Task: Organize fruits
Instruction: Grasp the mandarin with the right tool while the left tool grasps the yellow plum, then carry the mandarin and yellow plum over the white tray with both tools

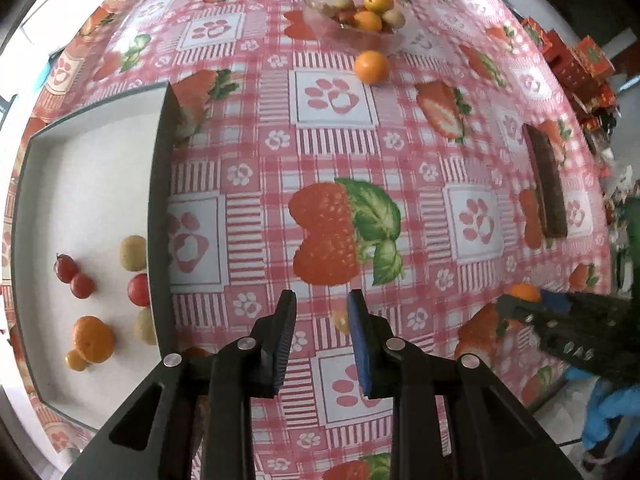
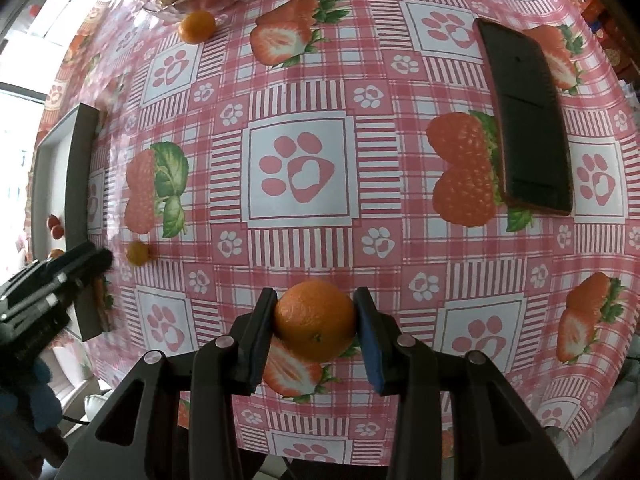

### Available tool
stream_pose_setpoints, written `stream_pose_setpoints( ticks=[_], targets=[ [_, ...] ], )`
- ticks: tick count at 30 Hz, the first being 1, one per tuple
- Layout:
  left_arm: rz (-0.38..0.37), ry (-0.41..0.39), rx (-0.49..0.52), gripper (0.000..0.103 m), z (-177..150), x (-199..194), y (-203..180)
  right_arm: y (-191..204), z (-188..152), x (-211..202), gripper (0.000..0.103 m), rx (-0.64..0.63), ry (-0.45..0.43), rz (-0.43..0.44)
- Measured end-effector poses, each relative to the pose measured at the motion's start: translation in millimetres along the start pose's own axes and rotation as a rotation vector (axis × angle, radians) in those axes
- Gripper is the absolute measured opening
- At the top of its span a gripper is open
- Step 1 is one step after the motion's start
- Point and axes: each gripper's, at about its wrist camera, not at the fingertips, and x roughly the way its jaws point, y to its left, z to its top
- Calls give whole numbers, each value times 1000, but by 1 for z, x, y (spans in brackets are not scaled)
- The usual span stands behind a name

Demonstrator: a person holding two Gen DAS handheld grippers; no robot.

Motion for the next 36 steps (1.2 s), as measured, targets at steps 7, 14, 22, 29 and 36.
stream_pose_setpoints(
  ticks=[7, 14, 22, 29, 36],
  targets=[
    [7, 11, 10, 70, -22, 4, 7, -3, -3, 9, 43, 20, 22, 5],
    [32, 26, -1, 70, -14, 18, 6, -2, -6, 7, 43, 17, 30, -6],
    [47, 57, -9, 66, -11, 39, 7, -6, -12, 1, 43, 21, 39, -8],
    [11, 83, 10, 24, -6, 39, -2, -2, -12, -4, 43, 9, 17, -22],
    [-41, 62, -45, 24, -15, 19, 8, 10, -5, -8, 43, 36, -29, -45]
  ],
)
